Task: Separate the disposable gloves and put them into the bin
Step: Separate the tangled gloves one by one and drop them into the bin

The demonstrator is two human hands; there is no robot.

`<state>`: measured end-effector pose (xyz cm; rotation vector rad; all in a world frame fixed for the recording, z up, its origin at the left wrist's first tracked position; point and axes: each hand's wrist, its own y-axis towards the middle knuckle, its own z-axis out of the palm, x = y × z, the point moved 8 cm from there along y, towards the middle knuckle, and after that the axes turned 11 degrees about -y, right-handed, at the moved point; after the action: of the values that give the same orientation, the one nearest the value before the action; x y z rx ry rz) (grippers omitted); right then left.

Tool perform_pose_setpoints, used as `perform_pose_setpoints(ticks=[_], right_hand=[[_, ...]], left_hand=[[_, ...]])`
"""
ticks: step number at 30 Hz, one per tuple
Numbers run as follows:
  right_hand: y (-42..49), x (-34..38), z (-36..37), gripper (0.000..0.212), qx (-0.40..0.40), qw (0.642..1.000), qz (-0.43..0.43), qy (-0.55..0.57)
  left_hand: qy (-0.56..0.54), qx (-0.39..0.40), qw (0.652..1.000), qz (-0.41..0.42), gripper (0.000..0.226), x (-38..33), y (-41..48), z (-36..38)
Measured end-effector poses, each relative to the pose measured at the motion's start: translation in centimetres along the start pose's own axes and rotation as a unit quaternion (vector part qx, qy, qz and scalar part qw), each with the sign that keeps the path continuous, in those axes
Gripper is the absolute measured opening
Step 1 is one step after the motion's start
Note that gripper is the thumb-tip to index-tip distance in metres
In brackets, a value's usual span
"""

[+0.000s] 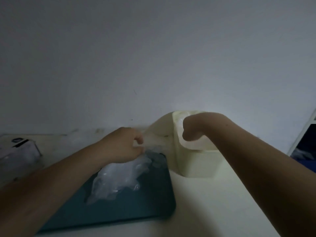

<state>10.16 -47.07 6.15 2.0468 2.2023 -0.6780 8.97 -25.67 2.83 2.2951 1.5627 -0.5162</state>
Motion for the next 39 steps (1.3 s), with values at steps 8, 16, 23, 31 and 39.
perform_pose_setpoints(ticks=[8,16,23,31,39], right_hand=[[-2.6,11.6,-2.4,0.024,-0.16,0.954,-0.111,0.227],[1.0,18.3,4.1,0.093,-0.015,0.944,-0.161,0.286],[2.2,15.6,0.2,0.069,-0.165,0.913,-0.109,0.357],[2.5,13.6,-1.3,0.028,-0.244,0.761,-0.099,0.593],[1.4,13.3,-1.2,0.02,-0.138,0.608,-0.165,0.764]], left_hand=[[-0.015,-0.011,0.999,-0.037,0.018,7.4,-4.2,3.7],[-0.218,-0.217,0.951,-0.038,0.01,11.2,-3.4,-0.5],[-0.425,-0.352,0.833,-0.03,0.006,10.4,-3.4,-4.3],[-0.386,-0.281,0.877,-0.046,0.024,11.1,-2.3,-4.4],[-0.363,-0.199,0.91,0.009,0.074,8.9,-3.0,-4.5]])
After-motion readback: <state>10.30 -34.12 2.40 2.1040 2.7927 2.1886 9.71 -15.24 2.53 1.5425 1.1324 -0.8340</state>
